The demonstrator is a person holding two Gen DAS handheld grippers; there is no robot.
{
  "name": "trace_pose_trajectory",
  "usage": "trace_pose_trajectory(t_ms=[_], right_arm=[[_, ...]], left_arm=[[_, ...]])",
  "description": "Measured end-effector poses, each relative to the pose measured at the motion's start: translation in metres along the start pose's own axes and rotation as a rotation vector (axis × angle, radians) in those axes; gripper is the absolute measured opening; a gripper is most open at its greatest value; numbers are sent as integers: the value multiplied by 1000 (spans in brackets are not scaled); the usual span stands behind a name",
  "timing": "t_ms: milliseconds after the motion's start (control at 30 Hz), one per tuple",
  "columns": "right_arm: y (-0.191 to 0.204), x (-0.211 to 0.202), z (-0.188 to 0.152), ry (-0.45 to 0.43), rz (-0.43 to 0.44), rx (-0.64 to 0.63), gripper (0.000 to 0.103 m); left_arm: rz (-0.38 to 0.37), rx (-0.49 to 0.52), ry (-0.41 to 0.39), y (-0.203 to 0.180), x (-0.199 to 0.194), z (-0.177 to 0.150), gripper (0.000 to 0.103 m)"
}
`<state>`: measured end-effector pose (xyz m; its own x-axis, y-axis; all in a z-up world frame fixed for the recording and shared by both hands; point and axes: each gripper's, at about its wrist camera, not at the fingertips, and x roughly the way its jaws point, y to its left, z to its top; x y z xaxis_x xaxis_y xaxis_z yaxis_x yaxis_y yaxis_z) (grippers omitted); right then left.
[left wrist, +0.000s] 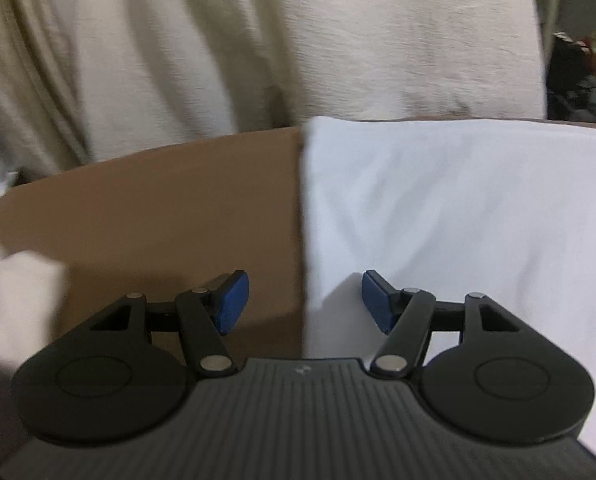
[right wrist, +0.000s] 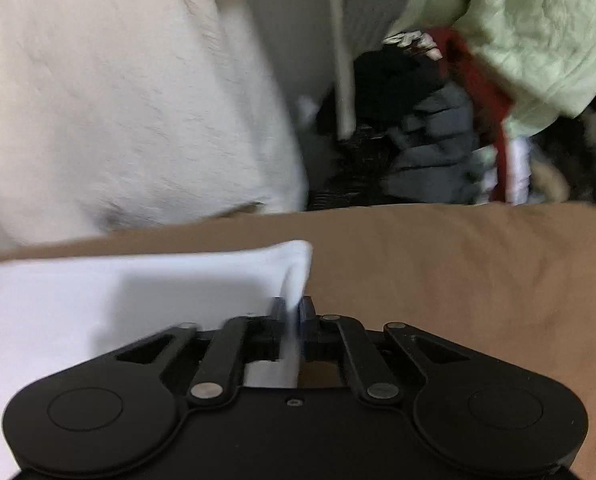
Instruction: Fold clothes
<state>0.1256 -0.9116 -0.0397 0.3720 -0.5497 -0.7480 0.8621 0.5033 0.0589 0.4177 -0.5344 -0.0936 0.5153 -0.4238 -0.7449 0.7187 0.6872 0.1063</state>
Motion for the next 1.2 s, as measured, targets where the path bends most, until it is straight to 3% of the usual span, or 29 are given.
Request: trace_pose_trajectory(t_ms=[33, 67, 133, 200, 300, 367, 433, 533, 633, 667, 733, 800, 933, 1000, 1133, 1200], right_arm=[[3, -13, -5, -65, -51, -5, 52], [5, -26, -11, -130, -102, -10, 57], [1, -52, -26, -195, -31, 39, 61], [2, -71, -43, -180, 71, 55, 61], [20, -100, -75, -152, 152, 21, 61], [40, -119, -97, -137, 190, -47, 61], [65, -144, -123, -153, 158, -168, 61], [87, -180, -172, -145, 244, -302, 62], [109, -212, -218, -118, 359, -421, 62], [117, -219, -231, -95, 410, -453, 62], [134, -239, -251, -91, 512, -494, 62], [154, -255, -266, -93, 591, -530, 62], [196, -286, -296, -53, 747, -621, 62], [214, -296, -317, -56, 780, -698, 62], [248, -315, -360, -75, 827, -863, 63], [265, -325, -382, -85, 850, -946, 63]], left_arm=[[4, -23, -11, 5, -13, -3, 62], [9, -47, -21, 10, -27, -6, 63], [1, -88, -38, 21, -56, -17, 66], [-2, -118, -46, 29, -84, -34, 69], [80, -168, -91, 33, -126, -71, 71], [127, -284, -192, 48, -160, -99, 72], [128, -400, -180, 65, -189, -132, 78], [128, -573, -158, 90, -231, -180, 76], [311, -556, -167, 83, -272, -212, 78], [333, -556, -157, 81, -281, -221, 78], [295, -624, -117, 82, -288, -242, 78], [169, -700, -56, 87, -282, -262, 78], [61, -795, 97, 96, -261, -287, 78], [-16, -837, 155, 103, -252, -295, 75], [-125, -823, 123, 107, -247, -293, 69], [-79, -761, 113, 103, -242, -288, 69]])
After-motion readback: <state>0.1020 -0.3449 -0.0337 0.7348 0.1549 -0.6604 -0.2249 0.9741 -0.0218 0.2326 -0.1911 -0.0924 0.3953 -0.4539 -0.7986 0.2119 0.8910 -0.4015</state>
